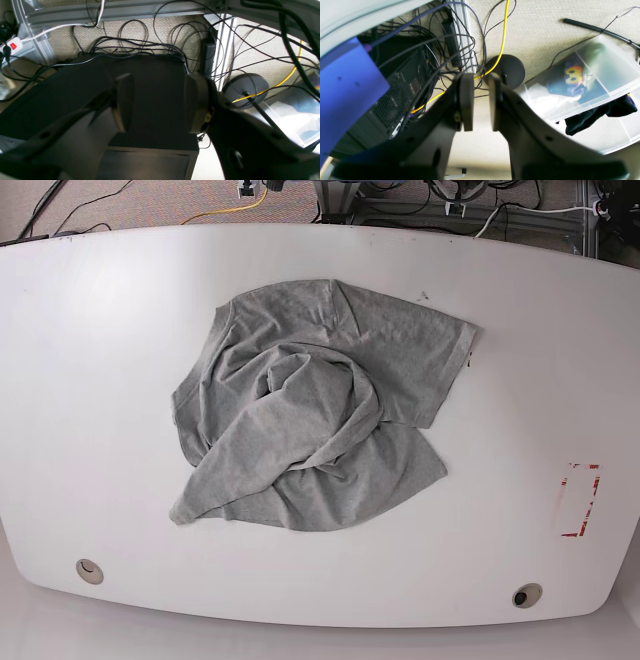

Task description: Layout the t-shirt on the table in an organized manner, then fold the t-shirt properly

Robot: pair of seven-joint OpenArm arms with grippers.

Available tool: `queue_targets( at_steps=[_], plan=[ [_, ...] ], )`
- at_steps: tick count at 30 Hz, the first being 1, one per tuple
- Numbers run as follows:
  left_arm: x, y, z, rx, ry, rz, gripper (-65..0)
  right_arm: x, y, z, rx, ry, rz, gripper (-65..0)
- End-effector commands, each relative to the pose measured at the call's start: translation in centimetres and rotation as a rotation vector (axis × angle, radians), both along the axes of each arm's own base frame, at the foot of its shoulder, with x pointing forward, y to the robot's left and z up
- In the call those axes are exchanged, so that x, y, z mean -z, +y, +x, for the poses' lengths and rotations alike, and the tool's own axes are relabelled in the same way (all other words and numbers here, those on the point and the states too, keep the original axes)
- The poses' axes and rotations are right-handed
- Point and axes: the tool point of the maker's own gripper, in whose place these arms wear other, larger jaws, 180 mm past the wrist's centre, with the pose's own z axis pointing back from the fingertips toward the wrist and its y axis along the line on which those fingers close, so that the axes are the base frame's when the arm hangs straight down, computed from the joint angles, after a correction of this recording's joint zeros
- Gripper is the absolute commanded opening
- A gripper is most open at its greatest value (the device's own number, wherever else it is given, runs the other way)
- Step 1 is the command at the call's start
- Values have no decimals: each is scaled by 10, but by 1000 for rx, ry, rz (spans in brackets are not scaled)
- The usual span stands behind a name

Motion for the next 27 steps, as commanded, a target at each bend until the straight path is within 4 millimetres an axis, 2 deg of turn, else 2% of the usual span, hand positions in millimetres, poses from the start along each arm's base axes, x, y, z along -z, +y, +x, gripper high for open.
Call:
queue_targets(
  at_steps=[1, 7, 9, 11, 13, 22, 23, 27],
  plan=[
    [-1, 5, -7, 2, 11, 7, -375, -1, 1, -7, 6, 9, 6, -550],
    [-2, 3, -14, -1, 30, -17, -403, -2, 2, -11, 10, 9, 9, -562],
    [-2, 1, -19, 1, 36, -28, -408, -2, 2, -15, 11, 9, 10, -574],
    [-4, 1, -16, 9, 26, -29, -422, -2, -2, -7, 12, -18, -3, -605],
    [-5, 1, -20, 11, 24, -28, -426, -2, -3, -10, 12, -24, -6, -619],
    [-12, 8, -42, 13, -23, -9, -401, -6, -10, -20, 16, -59, -21, -599],
    [-6, -12, -14, 5, -42, -36, -418, -2, 6, 22, 13, -121, 7, -595],
    [-5, -12, -6, 5, -53, -36, -418, -1, 6, 28, 13, -130, 7, -595]
  ],
)
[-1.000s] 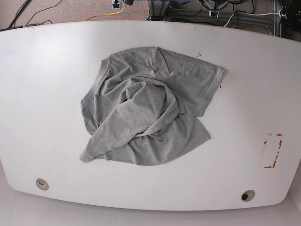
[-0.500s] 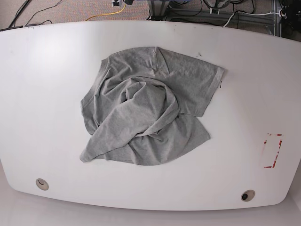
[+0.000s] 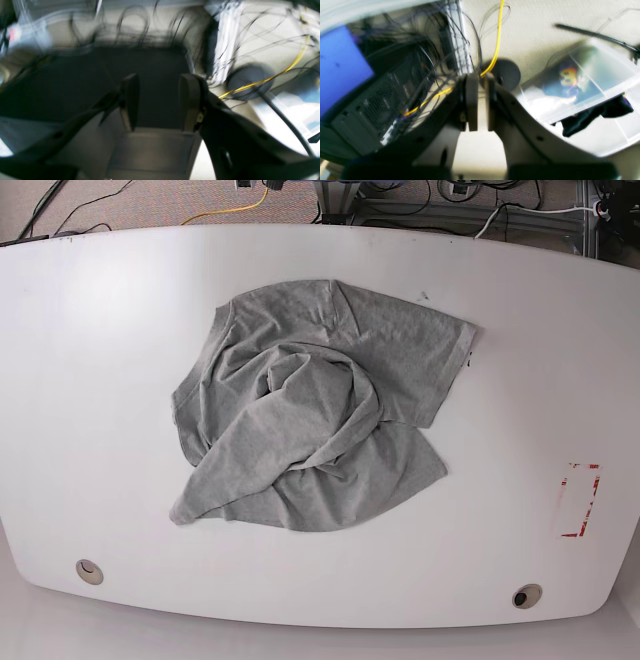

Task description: Layout the t-shirt on the table in an organized manner, then fold the t-shirt properly

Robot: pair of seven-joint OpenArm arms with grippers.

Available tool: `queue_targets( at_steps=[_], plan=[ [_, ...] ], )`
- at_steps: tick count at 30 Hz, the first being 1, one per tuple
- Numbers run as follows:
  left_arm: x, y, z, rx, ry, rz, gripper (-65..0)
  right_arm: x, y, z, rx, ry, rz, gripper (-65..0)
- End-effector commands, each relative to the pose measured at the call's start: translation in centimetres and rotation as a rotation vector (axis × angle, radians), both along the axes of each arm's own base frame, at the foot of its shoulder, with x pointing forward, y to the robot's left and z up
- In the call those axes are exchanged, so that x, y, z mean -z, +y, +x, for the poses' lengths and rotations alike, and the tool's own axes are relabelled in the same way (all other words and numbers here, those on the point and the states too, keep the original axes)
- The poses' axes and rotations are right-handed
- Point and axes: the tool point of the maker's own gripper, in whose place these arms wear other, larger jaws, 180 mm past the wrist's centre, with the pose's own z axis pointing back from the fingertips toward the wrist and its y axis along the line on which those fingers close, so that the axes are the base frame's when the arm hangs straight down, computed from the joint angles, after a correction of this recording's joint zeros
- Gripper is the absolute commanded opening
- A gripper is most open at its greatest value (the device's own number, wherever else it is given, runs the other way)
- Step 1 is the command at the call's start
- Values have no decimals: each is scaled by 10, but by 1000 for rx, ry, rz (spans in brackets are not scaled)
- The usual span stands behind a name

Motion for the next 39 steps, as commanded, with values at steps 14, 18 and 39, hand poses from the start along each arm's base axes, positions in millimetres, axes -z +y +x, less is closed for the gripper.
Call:
queue_targets(
  at_steps=[14, 18, 39],
  plan=[
    [0, -3, 13, 3, -38, -10, -418, 0, 4, 17, 11, -56, 13, -595],
    [0, -3, 12, 3, -37, -10, -418, 0, 4, 17, 11, -56, 13, -595],
    [-6, 1, 2, 10, -55, -5, -418, -15, -4, 4, 18, -183, -14, -595]
  ],
)
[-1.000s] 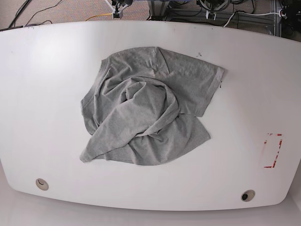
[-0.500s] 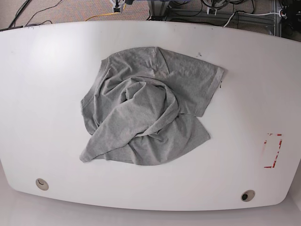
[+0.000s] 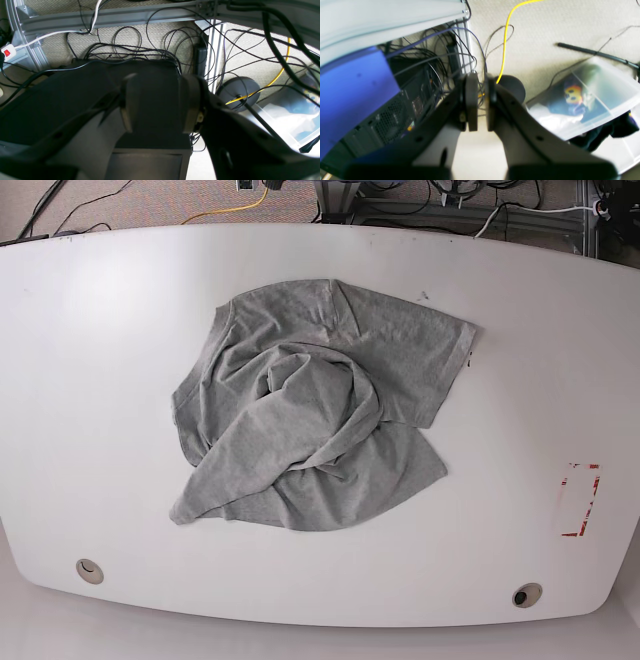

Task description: Layout the t-shirt on the table in an organized manner, then fold the t-shirt properly

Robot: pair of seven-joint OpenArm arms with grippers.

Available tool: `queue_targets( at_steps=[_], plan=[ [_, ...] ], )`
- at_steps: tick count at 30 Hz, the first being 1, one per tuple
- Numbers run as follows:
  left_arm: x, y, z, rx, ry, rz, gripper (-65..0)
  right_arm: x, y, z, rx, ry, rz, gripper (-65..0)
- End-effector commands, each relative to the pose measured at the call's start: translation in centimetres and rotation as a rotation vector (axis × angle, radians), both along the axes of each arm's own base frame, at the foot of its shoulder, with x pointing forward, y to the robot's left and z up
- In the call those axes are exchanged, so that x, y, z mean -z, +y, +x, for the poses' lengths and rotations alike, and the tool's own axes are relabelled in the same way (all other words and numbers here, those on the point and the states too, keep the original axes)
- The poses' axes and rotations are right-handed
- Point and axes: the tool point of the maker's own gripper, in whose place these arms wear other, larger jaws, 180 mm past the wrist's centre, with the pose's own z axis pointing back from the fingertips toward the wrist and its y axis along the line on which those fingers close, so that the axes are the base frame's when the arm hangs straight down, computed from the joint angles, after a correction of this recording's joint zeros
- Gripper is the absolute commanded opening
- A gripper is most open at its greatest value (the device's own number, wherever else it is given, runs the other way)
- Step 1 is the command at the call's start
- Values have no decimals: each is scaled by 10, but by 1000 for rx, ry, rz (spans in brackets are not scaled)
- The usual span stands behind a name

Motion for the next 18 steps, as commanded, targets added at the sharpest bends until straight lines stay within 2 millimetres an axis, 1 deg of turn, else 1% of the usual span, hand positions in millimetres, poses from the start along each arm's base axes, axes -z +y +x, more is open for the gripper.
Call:
queue_targets(
  at_steps=[1, 5, 15, 16, 18],
  plan=[
    [-5, 5, -8, 5, -13, 9, -418, -6, -3, 17, 3, -81, -7, -595],
    [-12, 6, -3, 16, -57, 12, -418, -14, -7, 12, 1, -108, -16, -595],
    [-39, 4, -10, 43, -138, 13, -418, -35, -12, 1, -4, -163, -28, -595],
    [-42, 6, -12, 47, -140, 16, -418, -37, -12, 2, -4, -172, -29, -595],
    [-49, 12, -11, 62, -160, 25, -418, -43, -13, 1, -6, -187, -33, -595]
  ],
)
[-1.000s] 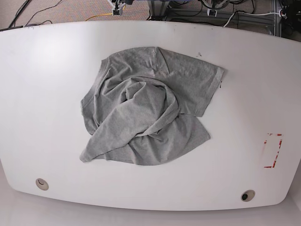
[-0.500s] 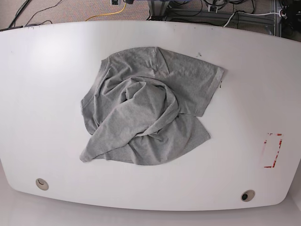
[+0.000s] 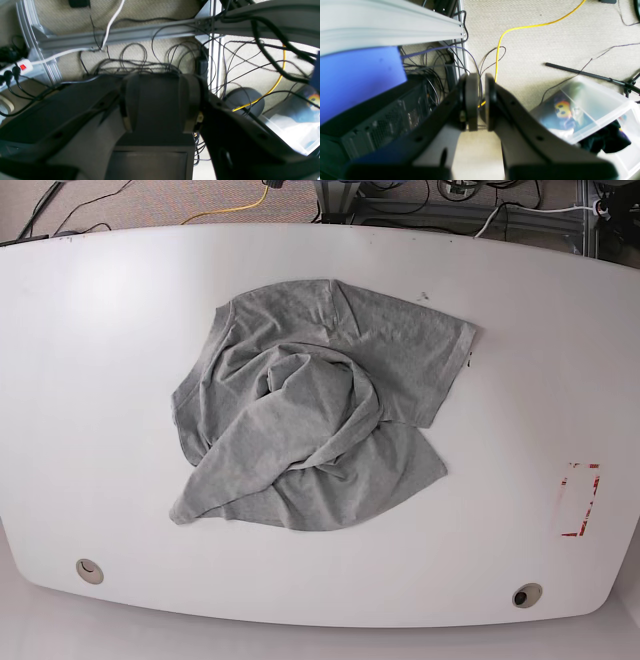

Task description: Layout the t-shirt on the table in an organized manner, then fold the t-shirt properly

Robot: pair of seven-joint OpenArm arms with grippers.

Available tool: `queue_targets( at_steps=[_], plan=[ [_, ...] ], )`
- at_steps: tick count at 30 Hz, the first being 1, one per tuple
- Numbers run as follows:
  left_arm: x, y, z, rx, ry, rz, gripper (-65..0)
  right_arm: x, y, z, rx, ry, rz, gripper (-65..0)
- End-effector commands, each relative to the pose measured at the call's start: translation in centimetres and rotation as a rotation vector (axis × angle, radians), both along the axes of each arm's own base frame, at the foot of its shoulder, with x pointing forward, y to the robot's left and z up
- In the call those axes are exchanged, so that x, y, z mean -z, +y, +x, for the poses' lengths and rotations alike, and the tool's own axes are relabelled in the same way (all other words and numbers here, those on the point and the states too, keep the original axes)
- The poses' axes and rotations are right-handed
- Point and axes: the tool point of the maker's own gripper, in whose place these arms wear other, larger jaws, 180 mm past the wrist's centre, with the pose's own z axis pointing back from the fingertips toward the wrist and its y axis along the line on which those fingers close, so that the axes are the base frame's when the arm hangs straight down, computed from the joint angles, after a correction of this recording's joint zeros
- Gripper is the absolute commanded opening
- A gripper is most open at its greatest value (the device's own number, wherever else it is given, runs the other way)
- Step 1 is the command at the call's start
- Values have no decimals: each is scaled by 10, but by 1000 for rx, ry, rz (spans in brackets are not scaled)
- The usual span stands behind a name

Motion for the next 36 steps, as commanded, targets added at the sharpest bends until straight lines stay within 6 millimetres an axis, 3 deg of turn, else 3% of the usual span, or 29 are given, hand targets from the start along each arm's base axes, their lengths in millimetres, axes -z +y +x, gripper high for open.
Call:
queue_targets(
  at_steps=[1, 15, 19, 31, 36],
  plan=[
    [-12, 12, -8, 20, -16, 20, -418, -11, -2, 5, 3, -51, -2, -595],
    [-61, 5, -33, 58, -71, 12, -418, -53, -9, 6, -8, -152, -22, -595],
    [-77, 12, -38, 52, -87, 28, -418, -65, -10, 7, -11, -176, -28, -595],
    [-126, 28, -31, 57, -166, 75, -418, -109, -9, 17, -20, -218, -36, -596],
    [-152, 34, -15, 123, -221, 84, -418, -139, -3, 30, 3, -268, -34, -596]
  ],
)
